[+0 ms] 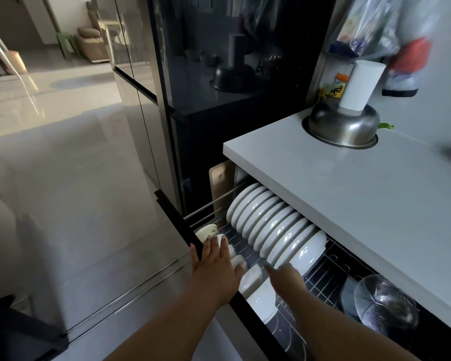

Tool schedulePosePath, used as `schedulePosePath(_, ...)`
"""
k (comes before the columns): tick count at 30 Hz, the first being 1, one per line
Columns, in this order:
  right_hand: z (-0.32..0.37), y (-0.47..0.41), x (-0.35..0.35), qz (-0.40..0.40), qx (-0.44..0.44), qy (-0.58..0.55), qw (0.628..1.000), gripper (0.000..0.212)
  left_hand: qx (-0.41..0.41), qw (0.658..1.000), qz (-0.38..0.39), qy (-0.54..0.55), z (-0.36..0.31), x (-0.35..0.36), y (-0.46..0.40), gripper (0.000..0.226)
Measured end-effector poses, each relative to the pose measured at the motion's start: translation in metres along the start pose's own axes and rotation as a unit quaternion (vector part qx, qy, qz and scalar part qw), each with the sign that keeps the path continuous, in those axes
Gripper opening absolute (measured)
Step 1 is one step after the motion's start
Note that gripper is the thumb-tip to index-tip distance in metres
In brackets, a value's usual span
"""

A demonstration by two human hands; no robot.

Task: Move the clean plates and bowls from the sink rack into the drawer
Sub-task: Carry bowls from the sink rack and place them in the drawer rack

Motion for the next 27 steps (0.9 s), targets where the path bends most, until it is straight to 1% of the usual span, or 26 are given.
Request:
schedulePosePath(3,0.032,0.015,-0.042,-0.082,-0.071,0.032,0.994,0.046,0.004,1.000,-0.010,0.020,-0.007,-0.010,0.004,0.073)
schedulePosePath(7,0.056,0.044,-0.089,-0.167,-0.111,0.049,0.978,0.040,0.010,0.998,-0.048,0.047,-0.019,-0.035,0.012,0.070)
schedulePosePath(10,0.063,0.069,-0.113,-0.194,-0.138,0.055,0.970,0.037,0.023,0.994,-0.057,0.085,-0.028,-0.053,0.020,0.068)
schedulePosePath(14,0.064,0.106,-0.142,-0.231,-0.151,0.040,0.960,0.038,0.076,0.984,-0.062,0.148,-0.047,-0.076,0.037,0.066)
schedulePosePath(17,0.057,0.130,-0.156,-0.246,-0.157,0.017,0.956,0.036,0.099,0.976,-0.058,0.184,-0.062,-0.085,0.050,0.051)
schedulePosePath(19,0.046,0.149,-0.167,-0.262,-0.153,0.001,0.953,0.034,0.119,0.977,-0.049,0.171,-0.077,-0.088,0.061,0.040)
schedulePosePath(21,0.030,0.164,-0.176,-0.278,-0.140,-0.009,0.950,0.032,0.140,0.978,-0.048,0.149,-0.093,-0.089,0.073,0.034)
schedulePosePath(23,0.009,0.177,-0.184,-0.290,-0.117,-0.022,0.949,0.031,0.165,0.977,-0.043,0.131,-0.110,-0.086,0.083,0.036)
schedulePosePath(27,-0.041,0.205,-0.202,-0.323,-0.063,-0.046,0.943,0.028,0.201,0.974,-0.008,0.102,-0.148,-0.076,0.101,0.049)
Point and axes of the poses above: each hand's wrist, its own y-axis away from the middle knuckle, its own x-axis out of the palm, z = x × y, the point moved 9 cm from there along -y, towards the middle knuckle, and after that the axes turned 5 degrees about y, right-handed, at the moved point
